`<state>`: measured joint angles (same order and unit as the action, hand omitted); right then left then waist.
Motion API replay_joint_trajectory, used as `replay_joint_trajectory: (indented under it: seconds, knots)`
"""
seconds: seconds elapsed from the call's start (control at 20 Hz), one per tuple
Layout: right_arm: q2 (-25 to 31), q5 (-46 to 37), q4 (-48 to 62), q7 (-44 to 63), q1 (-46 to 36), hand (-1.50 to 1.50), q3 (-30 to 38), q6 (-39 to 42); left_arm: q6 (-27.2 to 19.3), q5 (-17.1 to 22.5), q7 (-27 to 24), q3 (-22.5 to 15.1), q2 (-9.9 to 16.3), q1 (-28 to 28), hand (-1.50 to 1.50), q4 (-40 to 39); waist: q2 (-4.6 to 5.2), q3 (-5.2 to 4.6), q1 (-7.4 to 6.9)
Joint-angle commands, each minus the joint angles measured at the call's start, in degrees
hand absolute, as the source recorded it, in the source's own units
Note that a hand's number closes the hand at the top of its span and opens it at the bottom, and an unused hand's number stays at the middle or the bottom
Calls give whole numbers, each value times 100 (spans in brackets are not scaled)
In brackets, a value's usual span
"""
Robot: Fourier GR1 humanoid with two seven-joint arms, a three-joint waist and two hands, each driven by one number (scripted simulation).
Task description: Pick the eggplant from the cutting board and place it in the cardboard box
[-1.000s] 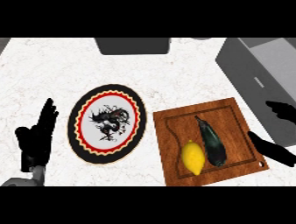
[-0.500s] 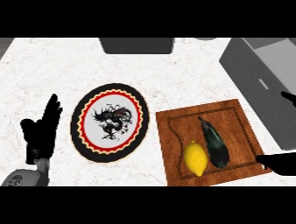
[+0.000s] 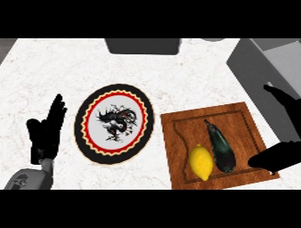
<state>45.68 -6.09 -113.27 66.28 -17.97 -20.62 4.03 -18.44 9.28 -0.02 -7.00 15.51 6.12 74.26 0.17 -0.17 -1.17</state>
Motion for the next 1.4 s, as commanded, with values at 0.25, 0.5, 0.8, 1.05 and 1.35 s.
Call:
replay_joint_trajectory:
  seconds: [0.25, 0.5, 0.8, 1.05, 1.35]
  knots:
    - [-386, 463, 657, 1634, -601, -150, -742, 686, 79, -49, -95, 58, 6, 24, 0, -106, -16, -1, 28]
    - [-1013, 264, 1256, 1889, -1159, -150, -1160, 412, 187, -1, -78, 156, 74, 32, 0, -147, -19, -3, -11]
    - [-1203, 395, 1934, 1894, -1665, -150, -1244, 476, 7, -138, -10, 62, -103, 40, 0, -72, -32, -5, 7]
    - [-1419, 248, 2290, 1895, -1618, -150, -1447, 352, 66, -113, 108, 132, -33, 87, 0, -8, -40, -1, 65]
    - [-1722, 122, 2876, 1896, -2011, -150, -1447, 372, 151, -83, -193, 172, -169, -27, 0, -214, -32, -6, 62]
